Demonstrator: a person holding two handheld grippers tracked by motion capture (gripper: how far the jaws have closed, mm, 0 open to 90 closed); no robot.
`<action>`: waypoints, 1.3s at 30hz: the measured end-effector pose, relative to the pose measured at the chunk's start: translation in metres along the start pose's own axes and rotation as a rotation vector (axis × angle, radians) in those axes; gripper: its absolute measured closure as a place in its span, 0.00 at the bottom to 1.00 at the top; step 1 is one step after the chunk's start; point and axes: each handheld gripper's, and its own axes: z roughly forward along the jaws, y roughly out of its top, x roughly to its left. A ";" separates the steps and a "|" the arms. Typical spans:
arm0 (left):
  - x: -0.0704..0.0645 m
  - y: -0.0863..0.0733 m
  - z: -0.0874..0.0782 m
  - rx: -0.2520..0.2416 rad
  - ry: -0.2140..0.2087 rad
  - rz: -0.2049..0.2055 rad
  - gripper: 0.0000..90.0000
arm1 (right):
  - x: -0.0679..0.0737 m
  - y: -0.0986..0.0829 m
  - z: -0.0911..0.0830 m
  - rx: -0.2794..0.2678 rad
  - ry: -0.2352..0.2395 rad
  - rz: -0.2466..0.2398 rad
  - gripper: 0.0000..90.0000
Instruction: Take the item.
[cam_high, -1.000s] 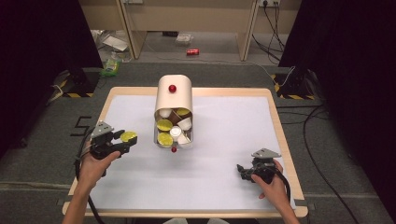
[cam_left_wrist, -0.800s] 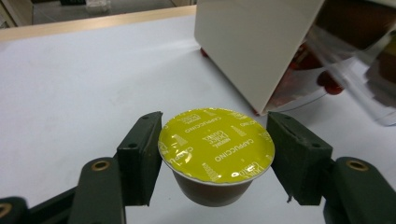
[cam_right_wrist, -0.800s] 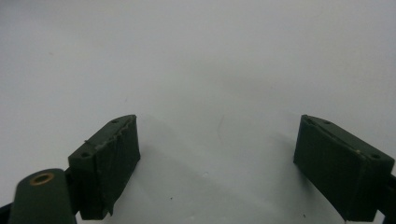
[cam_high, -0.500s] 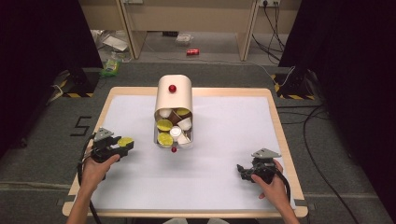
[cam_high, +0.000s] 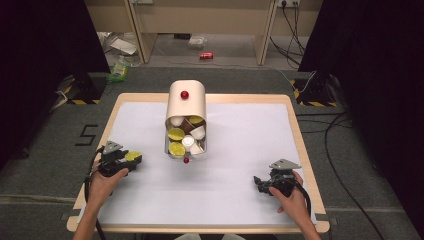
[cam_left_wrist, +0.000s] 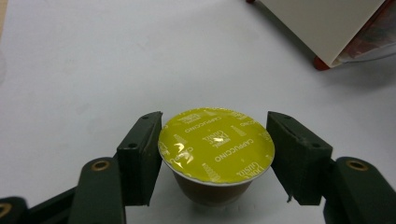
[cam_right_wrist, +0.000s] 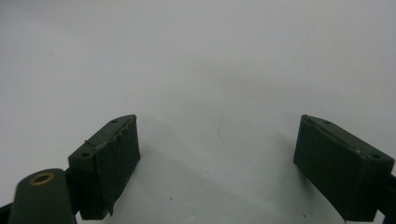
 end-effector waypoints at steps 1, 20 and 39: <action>0.000 -0.001 0.001 0.004 0.001 0.001 0.42 | 0.000 0.000 0.000 0.000 -0.001 0.001 0.16; 0.002 -0.005 0.005 0.008 0.012 0.005 0.42 | 0.000 0.000 0.000 0.000 -0.001 0.001 0.16; -0.005 -0.002 -0.005 0.020 0.019 -0.028 0.19 | 0.000 0.000 0.000 0.000 -0.001 0.001 0.16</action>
